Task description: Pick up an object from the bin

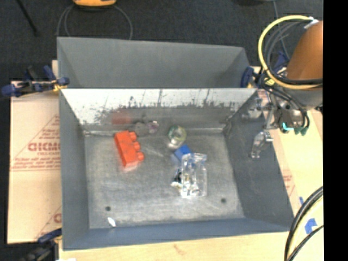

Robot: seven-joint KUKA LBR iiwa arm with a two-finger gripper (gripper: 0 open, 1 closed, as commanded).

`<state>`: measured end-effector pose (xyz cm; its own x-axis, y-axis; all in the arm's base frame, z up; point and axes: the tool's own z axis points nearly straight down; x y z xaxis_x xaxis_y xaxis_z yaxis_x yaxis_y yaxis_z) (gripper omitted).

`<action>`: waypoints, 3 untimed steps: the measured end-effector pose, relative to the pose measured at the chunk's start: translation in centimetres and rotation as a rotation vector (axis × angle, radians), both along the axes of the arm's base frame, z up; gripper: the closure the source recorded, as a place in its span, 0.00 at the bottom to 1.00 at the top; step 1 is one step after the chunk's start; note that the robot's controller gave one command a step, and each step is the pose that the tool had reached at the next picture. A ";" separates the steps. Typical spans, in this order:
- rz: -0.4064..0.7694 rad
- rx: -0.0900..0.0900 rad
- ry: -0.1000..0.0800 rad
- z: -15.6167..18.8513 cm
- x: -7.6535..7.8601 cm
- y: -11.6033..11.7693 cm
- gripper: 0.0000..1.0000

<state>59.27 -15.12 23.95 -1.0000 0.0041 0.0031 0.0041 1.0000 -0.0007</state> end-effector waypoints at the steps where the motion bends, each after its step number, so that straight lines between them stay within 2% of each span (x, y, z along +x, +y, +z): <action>1: 0.023 -0.003 -0.016 6.8 1.9 1.6 0.00; 2: -0.184 0.002 -0.001 -3.5 2.5 5.9 0.00; 3: 0.235 -0.005 -0.005 -12.0 -2.2 10.2 0.00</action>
Offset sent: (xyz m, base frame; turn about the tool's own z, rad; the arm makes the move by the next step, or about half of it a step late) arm 0.0166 0.0167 0.0626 -0.0214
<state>57.06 -4.91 11.91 -0.9735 -0.2285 -0.0016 -0.2285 0.9735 -0.0064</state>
